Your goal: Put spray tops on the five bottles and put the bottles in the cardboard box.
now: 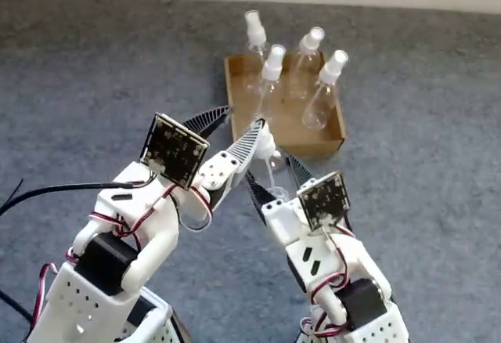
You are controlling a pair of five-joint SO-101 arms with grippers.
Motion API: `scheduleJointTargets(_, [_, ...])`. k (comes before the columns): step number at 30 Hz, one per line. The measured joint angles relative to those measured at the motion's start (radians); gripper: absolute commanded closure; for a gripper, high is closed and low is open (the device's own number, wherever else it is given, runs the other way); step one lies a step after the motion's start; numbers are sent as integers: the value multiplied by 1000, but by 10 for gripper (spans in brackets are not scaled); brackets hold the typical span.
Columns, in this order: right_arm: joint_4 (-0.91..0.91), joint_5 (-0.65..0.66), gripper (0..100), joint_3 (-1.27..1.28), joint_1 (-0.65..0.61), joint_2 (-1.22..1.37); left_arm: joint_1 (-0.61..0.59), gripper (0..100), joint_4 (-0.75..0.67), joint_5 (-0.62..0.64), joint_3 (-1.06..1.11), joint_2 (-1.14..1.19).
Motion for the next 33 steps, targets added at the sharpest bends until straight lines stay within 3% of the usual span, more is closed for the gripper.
scheduleJointTargets(11, [17, 0, 995, 0, -41, -14, -18, 853, 2, -15, -14, -2])
scheduleJointTargets(17, [-43, 0, 995, -81, 138, 32, -120, 850, 146, -51, -137, -37])
scheduleJointTargets(21, [-83, -2, 995, -201, 175, 233, -186, 848, 244, -52, -153, -123])
scheduleJointTargets(26, [-83, -100, 992, -459, 176, 569, -284, 775, 255, -81, 14, -146])
scheduleJointTargets(33, [172, -209, 992, -922, 120, 1065, -255, 751, 245, -95, 236, -147])
